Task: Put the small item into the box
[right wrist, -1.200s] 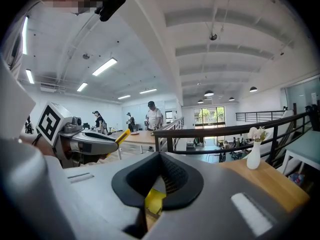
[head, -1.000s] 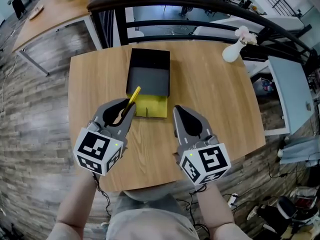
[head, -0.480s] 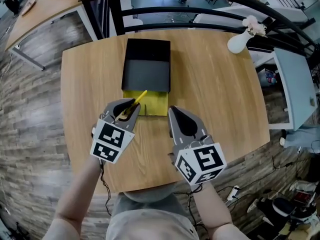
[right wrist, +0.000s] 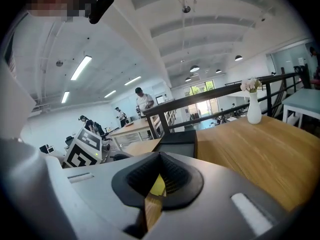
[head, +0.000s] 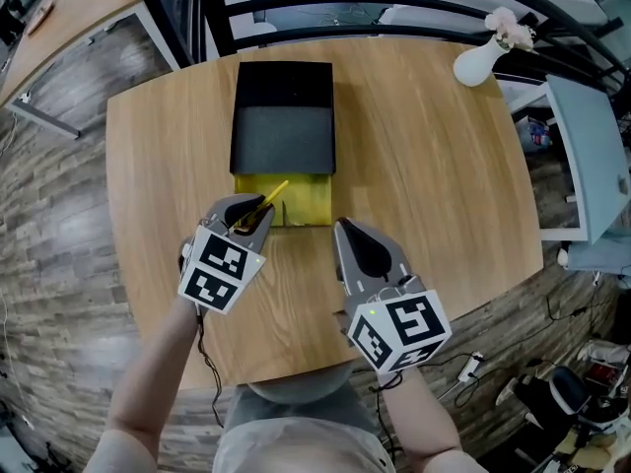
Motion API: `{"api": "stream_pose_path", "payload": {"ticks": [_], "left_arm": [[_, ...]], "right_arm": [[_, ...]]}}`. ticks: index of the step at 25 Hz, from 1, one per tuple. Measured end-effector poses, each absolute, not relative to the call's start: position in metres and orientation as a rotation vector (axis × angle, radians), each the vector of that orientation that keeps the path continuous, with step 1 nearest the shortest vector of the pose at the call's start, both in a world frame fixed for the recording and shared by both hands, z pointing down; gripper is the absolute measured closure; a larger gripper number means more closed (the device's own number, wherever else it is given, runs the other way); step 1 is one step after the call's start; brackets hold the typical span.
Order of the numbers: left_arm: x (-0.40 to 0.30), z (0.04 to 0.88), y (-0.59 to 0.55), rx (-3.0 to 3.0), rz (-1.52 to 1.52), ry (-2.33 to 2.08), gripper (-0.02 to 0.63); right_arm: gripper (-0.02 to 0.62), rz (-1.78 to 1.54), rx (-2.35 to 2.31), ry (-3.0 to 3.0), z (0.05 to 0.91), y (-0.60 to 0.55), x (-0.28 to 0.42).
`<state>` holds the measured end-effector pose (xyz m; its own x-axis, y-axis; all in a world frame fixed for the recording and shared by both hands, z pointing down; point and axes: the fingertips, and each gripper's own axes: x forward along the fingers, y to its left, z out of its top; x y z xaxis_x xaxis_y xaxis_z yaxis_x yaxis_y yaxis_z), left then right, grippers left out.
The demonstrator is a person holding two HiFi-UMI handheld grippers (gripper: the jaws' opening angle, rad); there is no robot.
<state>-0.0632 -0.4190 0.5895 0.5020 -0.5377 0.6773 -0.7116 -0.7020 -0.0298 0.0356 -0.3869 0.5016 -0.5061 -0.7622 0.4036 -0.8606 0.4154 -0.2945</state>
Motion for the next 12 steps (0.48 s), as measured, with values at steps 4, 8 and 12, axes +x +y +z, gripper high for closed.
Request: {"api": "stream_pose_path", "payload": {"ticks": [4, 8, 12], "left_arm": [[-0.059, 0.607, -0.425, 2.489, 1.031, -1.033, 0.554], [-0.056, 0.626, -0.429, 2.468, 1.099, -1.0, 0.552], [-0.053, 0.641, -0.431, 2.449, 1.149, -0.973, 0.552]], "right_arm": [[0.595, 0.751, 1.432, -2.436, 0.524, -0.386, 0.037], [0.595, 0.78, 1.434, -2.42, 0.54, -0.39, 0.037], [0.595, 0.801, 1.433, -2.419, 0.549, -0.392, 0.035]]}}
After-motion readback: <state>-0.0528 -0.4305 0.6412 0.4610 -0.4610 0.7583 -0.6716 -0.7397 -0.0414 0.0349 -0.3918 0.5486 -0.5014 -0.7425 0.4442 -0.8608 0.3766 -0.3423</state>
